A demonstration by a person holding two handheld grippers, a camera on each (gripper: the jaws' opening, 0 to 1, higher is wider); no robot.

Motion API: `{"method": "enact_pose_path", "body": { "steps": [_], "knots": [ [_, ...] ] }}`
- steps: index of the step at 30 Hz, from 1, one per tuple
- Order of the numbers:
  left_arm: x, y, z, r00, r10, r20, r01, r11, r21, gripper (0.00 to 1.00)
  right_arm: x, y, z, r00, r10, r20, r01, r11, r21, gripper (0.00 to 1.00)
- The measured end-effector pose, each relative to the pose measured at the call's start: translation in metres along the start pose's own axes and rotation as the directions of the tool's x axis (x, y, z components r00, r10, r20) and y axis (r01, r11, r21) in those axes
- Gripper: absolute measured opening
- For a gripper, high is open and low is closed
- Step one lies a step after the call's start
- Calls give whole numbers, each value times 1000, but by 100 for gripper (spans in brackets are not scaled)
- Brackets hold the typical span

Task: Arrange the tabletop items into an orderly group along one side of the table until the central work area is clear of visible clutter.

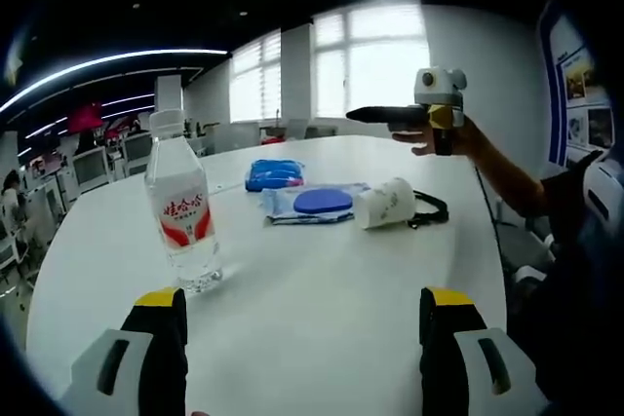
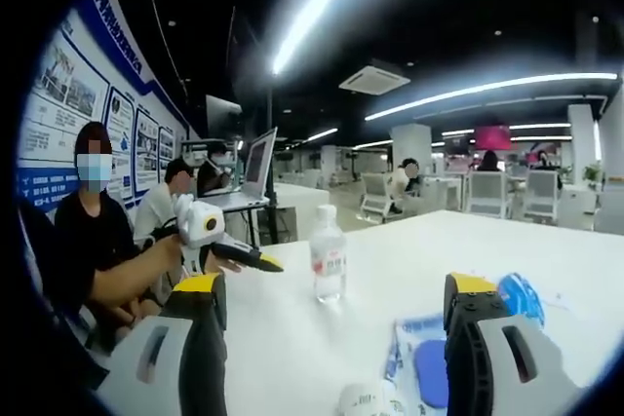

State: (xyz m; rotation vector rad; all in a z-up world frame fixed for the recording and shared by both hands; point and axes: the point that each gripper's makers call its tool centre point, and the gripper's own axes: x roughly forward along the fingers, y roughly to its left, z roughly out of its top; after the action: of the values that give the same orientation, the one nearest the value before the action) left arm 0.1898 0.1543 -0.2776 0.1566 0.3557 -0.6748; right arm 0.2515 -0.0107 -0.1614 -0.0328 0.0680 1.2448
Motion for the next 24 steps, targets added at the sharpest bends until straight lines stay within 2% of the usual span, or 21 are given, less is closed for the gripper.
{"method": "enact_pose_path", "body": {
  "steps": [17,24],
  "knots": [
    [-2,-6,2,1000,-7,13,7,1000,4,99,-31,3,-8,1000,-26,-10,26,999,-24,88],
    [-4,-10,-3,1000,-12,5,12,1000,3,99,-46,2,-16,999,-43,-15,43,999,-22,88]
  ]
}}
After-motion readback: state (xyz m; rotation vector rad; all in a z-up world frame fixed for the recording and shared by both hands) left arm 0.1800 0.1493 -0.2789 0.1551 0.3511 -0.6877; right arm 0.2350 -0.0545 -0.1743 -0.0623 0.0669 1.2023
